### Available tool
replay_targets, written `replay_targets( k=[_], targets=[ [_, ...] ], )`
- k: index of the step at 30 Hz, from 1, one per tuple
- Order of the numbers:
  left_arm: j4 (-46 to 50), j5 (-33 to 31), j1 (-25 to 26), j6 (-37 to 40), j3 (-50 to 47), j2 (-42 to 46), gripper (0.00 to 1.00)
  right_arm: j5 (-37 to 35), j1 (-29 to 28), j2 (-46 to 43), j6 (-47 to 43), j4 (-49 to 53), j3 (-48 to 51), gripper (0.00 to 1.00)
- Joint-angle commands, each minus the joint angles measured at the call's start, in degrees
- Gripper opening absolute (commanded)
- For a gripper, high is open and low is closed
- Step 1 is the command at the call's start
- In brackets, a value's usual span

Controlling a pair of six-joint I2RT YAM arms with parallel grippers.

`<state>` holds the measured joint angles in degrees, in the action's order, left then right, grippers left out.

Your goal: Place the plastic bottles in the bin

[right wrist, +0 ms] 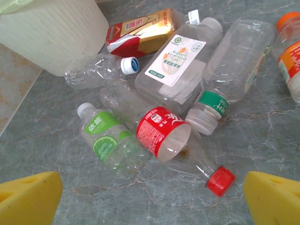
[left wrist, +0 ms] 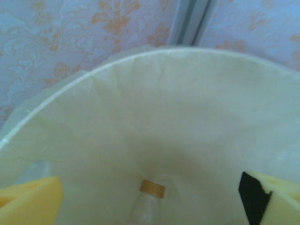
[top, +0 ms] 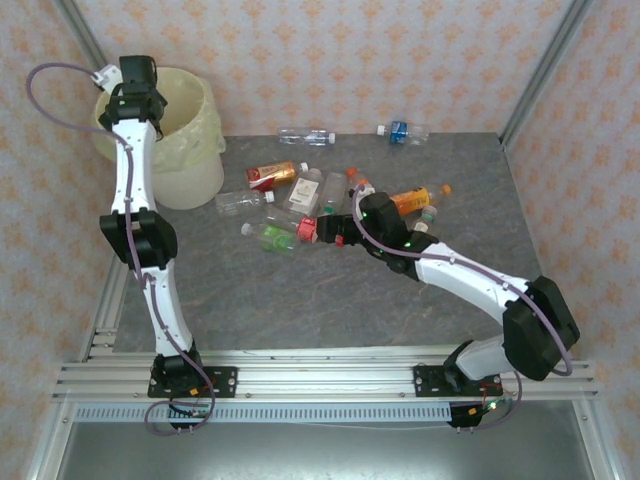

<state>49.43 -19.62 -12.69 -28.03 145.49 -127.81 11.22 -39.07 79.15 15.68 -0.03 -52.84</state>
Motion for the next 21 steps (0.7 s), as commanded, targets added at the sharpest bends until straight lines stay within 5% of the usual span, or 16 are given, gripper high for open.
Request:
replay_targets(
  k=[1,5,10,21],
  targets=[
    [-1.6,5.3,1.0,-1.8,-3.1,9.6,1.00,-4.3,0.0,-3.2,1.8,-2.1,1.7,0.99],
    [-6.1,12.0,3.4,-2.2,-12.6,17.8,1.00,-8.7,0.1,-5.8,3.8,-4.4,4.8,0.99],
    [-14.7,13.2,9.8,-6.0,-34.1,33.1,1.00,-14.4,0.5,-8.7,6.1,-6.9,8.7,0.99],
    [-18.5,17.1,24.0,-26.4,-69.8,54.4,1.00,-14.4,2.6,-10.8,8.2,-6.8,10.6,0.99]
  ],
)
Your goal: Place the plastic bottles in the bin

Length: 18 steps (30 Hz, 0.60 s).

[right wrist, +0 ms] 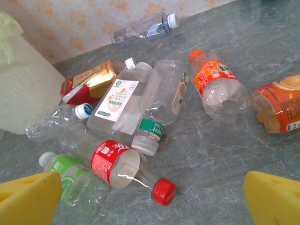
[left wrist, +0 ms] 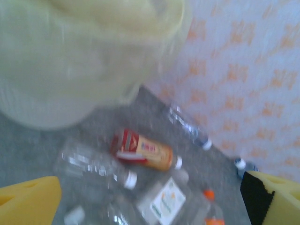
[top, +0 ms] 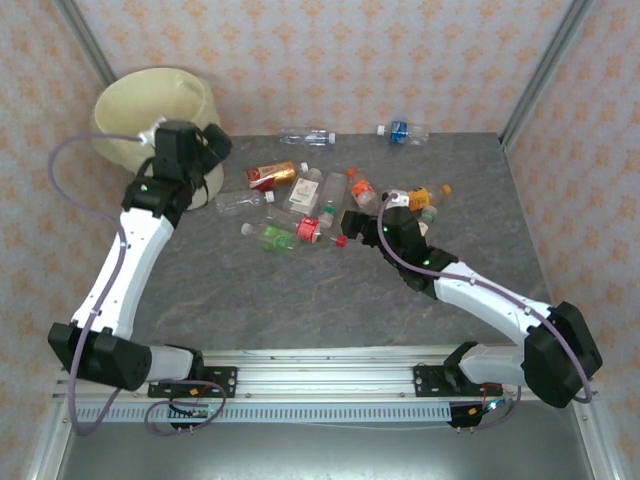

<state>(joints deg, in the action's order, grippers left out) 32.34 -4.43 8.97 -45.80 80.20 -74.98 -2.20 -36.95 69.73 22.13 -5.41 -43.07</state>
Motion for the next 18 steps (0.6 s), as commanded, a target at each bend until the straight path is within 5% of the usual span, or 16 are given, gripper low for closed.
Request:
replay_targets(
  k=[1,6,12,18],
  targets=[
    [0.4,1.8,3.8,-10.4,-5.9,1.8,1.00,-1.1,0.6,-1.6,2.1,-1.8,1.0,0.99],
    [8.0,-5.3,13.6,-16.6,-10.4,-0.7,1.00,-1.8,1.3,-3.2,2.9,-2.9,2.9,0.99],
    [4.6,2.8,12.6,-21.1,-13.4,-10.6,1.00,-1.8,1.9,-6.5,1.8,-0.9,4.6,0.99],
    [6.2,3.2,12.5,-23.6,-8.5,-20.9,1.00,-4.5,2.1,-12.2,1.6,1.8,7.7,0.99]
  ],
)
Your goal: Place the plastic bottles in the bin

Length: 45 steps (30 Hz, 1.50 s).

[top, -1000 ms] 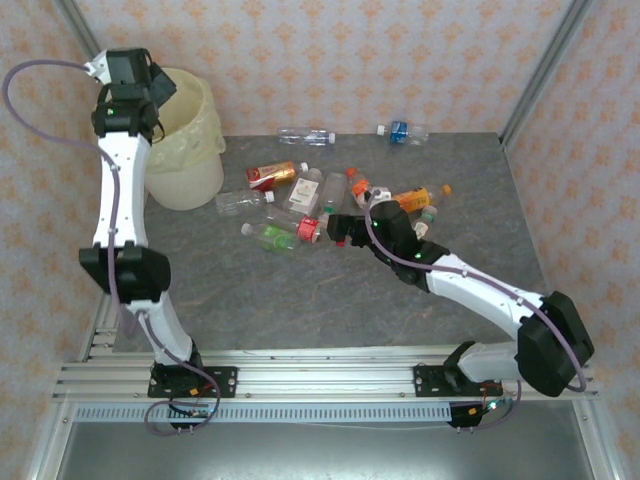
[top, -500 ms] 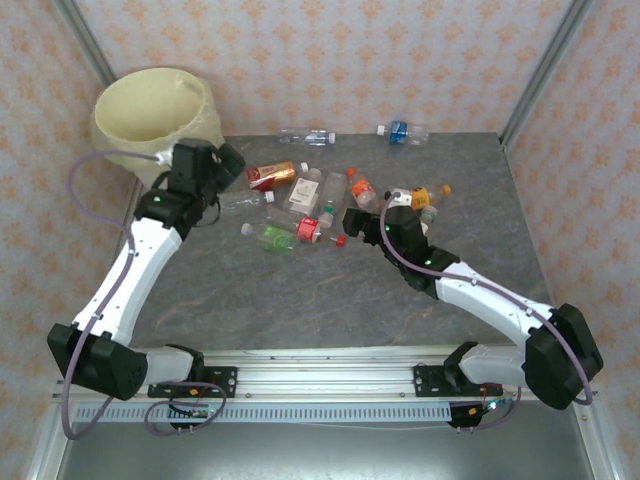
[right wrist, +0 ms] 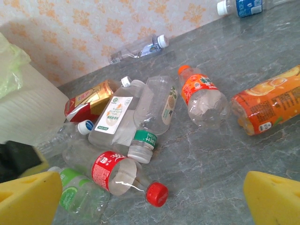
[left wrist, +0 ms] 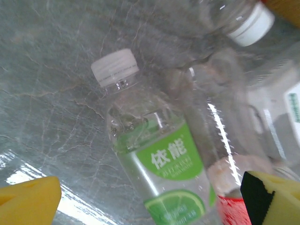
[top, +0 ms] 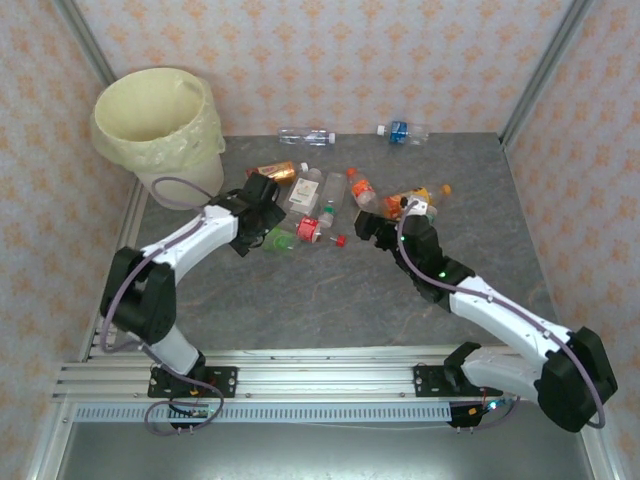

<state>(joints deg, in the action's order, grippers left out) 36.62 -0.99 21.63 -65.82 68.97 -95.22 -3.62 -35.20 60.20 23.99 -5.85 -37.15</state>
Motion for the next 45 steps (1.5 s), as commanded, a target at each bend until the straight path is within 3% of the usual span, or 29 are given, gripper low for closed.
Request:
replay_targets(
  k=[1,10,19,28,40,45],
  targets=[
    [2.0,-1.2,-0.1,-4.6,2.8,-1.5,1.00,-3.9,0.3,-3.8,-0.2,2.5,2.6,0.99],
    [1.6,-2.5,-0.1,-8.5,1.2,-5.4,1.00,-7.1,0.8,-10.0,0.3,2.9,7.1,0.99],
    [-0.5,-1.0,-0.2,-6.0,-2.7,-5.1,1.00,-6.3,0.9,-8.5,0.3,2.4,6.6,0.99],
    [-3.8,-1.1,-1.4,-3.8,-8.6,-1.4,0.92,-4.9,1.0,-6.4,0.8,2.1,5.4,0.99],
    [-8.1,1.9,0.1,-0.4,-6.1,-6.3,0.94,-4.2,0.9,-4.9,2.2,2.0,4.9,0.99],
    [-8.3,0.6,0.4,1.6,-6.1,-5.6,0.84,-4.4,0.9,-4.7,2.0,2.0,4.9,0.99]
  ],
)
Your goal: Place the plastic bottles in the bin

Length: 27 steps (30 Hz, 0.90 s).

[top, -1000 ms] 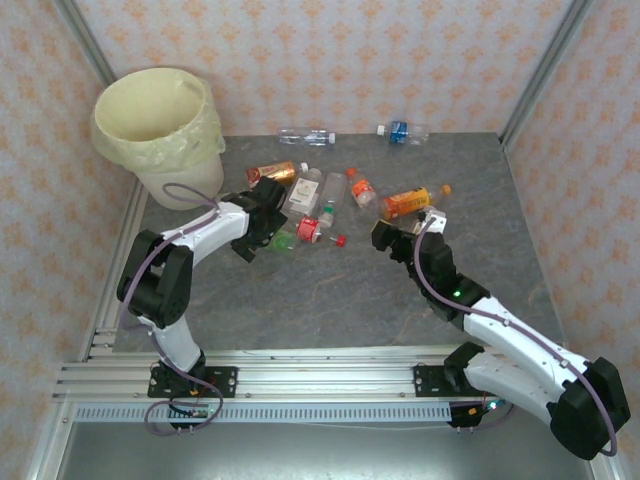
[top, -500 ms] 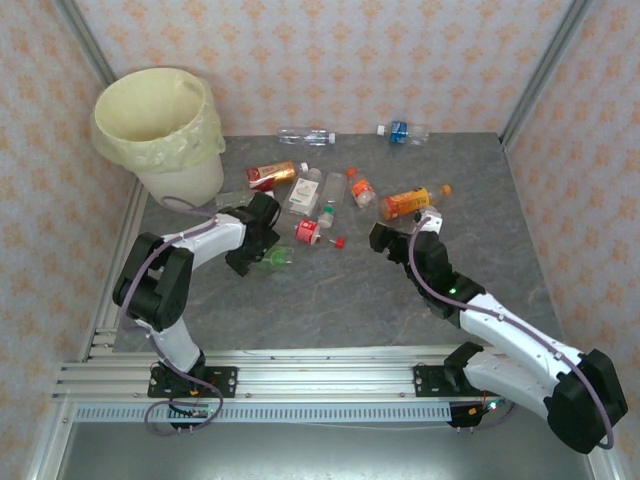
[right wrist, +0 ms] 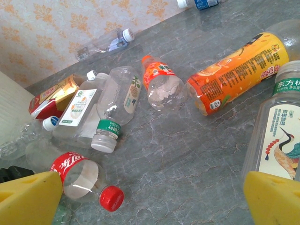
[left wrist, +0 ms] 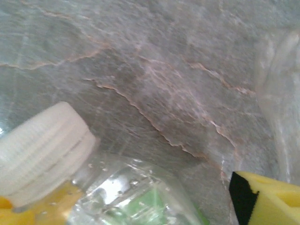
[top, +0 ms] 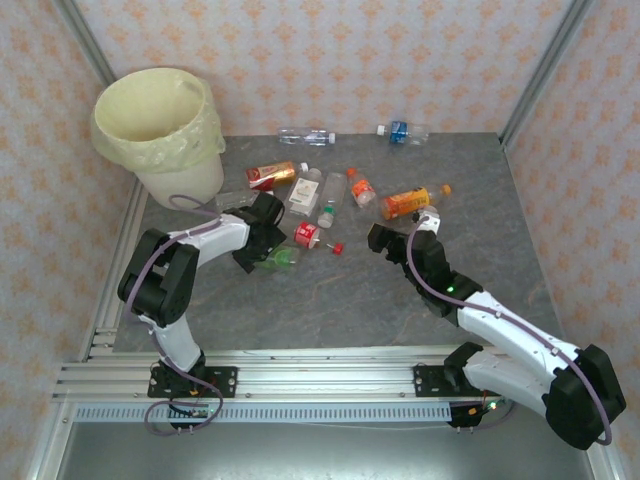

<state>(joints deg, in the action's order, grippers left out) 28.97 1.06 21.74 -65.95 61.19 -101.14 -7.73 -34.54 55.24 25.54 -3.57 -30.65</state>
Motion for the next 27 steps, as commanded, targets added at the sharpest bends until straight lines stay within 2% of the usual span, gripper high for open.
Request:
replay_targets(
  k=[1,8,13,19,27],
  targets=[
    [-0.6,-1.8,0.3,2.2,1.7,0.7,0.80,-0.3,0.3,0.4,0.4,-0.4,-1.6,0.99],
    [-0.6,-3.1,0.4,6.9,2.1,2.1,0.62,0.2,0.3,1.7,-0.3,-1.2,-1.4,0.99],
    [-2.4,-4.2,0.4,9.2,0.5,4.8,0.55,0.1,0.3,2.7,-0.9,-1.3,-1.8,0.99],
    [-1.7,-6.5,0.3,12.3,0.3,7.9,0.55,3.5,0.3,4.3,-3.5,-3.8,-1.7,0.99],
    [2.0,-10.6,-1.3,14.2,1.2,13.3,0.55,16.8,0.2,12.0,-13.7,-6.8,-3.4,0.99]
  ],
)
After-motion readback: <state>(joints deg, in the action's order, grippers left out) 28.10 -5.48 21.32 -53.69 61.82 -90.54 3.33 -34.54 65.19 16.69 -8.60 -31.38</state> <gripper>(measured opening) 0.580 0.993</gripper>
